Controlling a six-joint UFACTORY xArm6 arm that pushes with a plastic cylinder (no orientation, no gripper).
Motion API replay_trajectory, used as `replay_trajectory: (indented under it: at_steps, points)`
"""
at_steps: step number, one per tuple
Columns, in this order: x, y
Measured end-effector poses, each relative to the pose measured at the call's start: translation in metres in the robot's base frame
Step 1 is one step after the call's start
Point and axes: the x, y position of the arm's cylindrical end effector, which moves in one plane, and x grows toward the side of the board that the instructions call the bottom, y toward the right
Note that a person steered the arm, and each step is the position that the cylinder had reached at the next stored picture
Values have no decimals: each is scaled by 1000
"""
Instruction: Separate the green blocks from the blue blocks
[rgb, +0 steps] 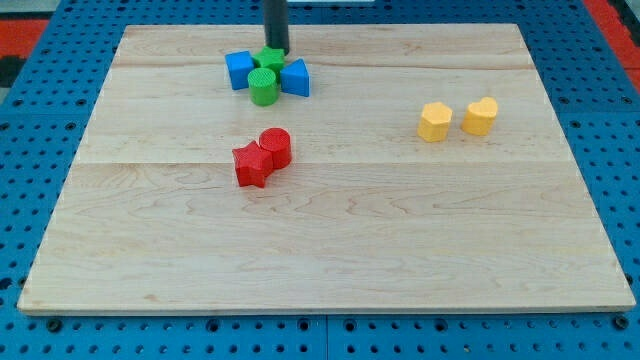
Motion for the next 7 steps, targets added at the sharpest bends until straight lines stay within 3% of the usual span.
replay_trajectory:
  at_steps: [4, 5, 6, 7]
  points:
    - [108, 2]
    - [112, 8]
    - [86, 27]
    - [85, -38]
